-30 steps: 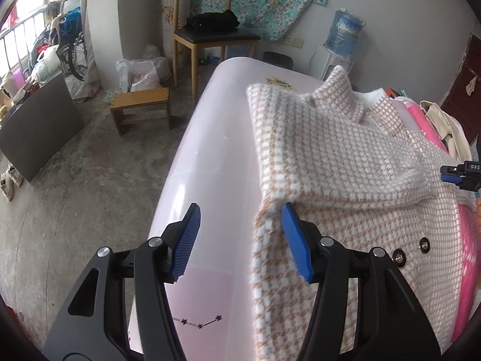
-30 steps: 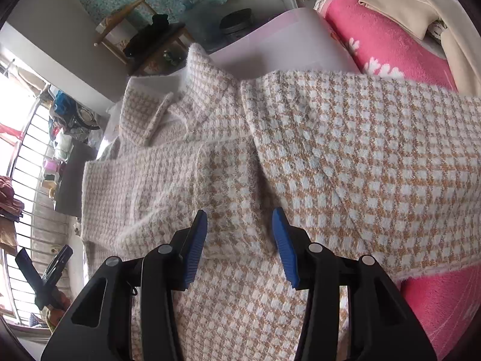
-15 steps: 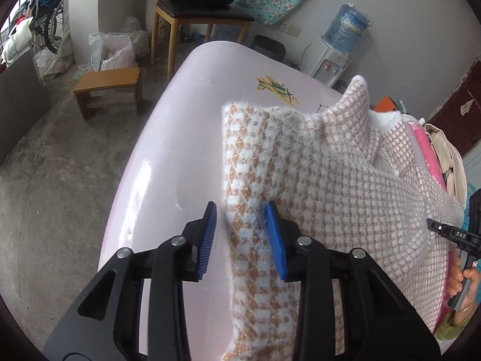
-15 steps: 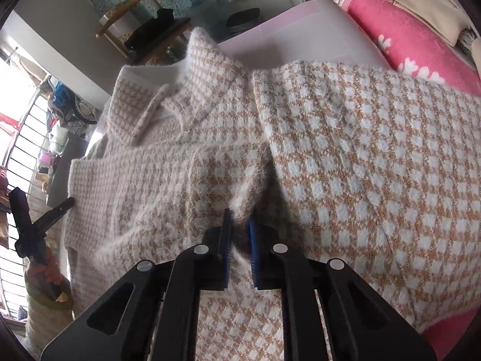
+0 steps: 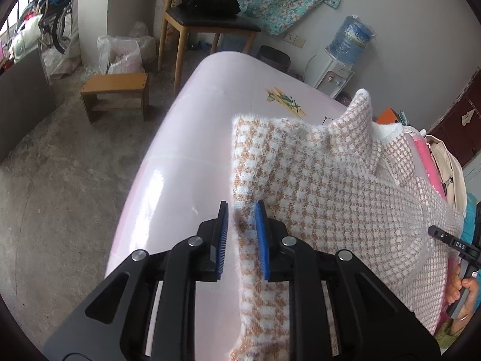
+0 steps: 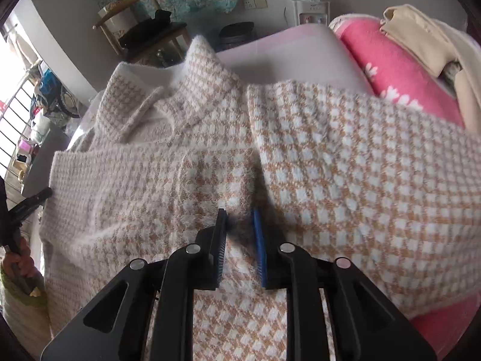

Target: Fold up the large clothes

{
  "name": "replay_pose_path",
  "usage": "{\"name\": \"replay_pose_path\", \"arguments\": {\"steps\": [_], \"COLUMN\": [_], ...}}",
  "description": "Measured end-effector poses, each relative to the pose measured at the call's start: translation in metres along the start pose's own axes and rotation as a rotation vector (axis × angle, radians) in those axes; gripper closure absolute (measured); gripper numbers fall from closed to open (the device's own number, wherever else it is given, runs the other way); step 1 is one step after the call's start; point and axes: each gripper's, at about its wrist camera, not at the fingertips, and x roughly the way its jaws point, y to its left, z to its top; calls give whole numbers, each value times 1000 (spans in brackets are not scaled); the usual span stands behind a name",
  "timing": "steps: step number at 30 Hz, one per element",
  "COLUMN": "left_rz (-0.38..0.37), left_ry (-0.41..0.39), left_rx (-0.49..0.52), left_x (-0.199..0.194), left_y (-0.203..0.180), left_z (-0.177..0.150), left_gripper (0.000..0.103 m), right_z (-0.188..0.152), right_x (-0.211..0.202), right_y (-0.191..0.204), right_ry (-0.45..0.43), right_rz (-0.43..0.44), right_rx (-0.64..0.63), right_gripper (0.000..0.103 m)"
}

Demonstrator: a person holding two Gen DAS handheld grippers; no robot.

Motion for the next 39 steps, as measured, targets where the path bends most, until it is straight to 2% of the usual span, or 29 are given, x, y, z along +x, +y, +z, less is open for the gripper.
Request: {"name": "replay_pose_path", "arguments": {"steps": [3,5,6,7,9,10,11,13,16,18,20,21,23,24,25,27,29,33,36,39], "left_rz": [-23,-62,-59,-48,-26,11,28,52,58,21,-2,10,98,122,133,148,124,70,58,106], "left_ry": [-80,-47,-16,22,81,109,86,75,60,23,19,40,114,87,58,73,58,22,66,124], "left_rx": [101,150,170,185,191,191,212,259,284,293,313,328,366,380,383,365,333,326,327,333], "left_x": [-28,-24,-16,-5,19,32,35,32,11,-8,-15,-10,15,18,14,7,-7,-25,-11,15], "left_y": [-18,-36,-47,-55,-63,-62,-63,-67,-72,-78,-88,-96,-103,-105,-106,-107,-105,-116,-128,-138], "left_z": [2,5,5,5,-2,-6,-11,-18,-23,-28,-38,-43,-60,-67,-71,-70,-69,-69,-74,-82], "left_gripper": [69,56,53,47,45,44,43,43,42,34,24,23,19,18,18,18,18,17,16,15], "right_z": [4,9,10,12,12,10,7,3,-1,-10,-22,-28,-42,-46,-46,-44,-50,-75,-95,-113], "right_x": [-25,-25,-20,-13,9,24,40,42,23,3,-4,1,27,23,21,10,-10,-38,-40,-27], "right_y": [15,34,46,57,70,71,68,65,66,73,81,84,87,87,86,82,77,53,35,28], "right_ry": [-73,-87,-85,-76,-58,-30,21,1,29,-10,-30,-17,41,-15,-4,22,-6,-38,-19,35], "right_rz": [-15,6,5,7,12,-5,-23,-18,-32,27,29,13,-42,-50,-59,-68,-58,-114,-111,-173], "right_rx": [-67,-128,-163,-197,-240,-247,-246,-259,-220,-234,-258,-275,-301,-309,-312,-267,-245,-187,-137,-137], "right_gripper": [64,54,51,43,37,36,32,31,31,31,30,30,25,25,25,25,25,23,14,10]}}
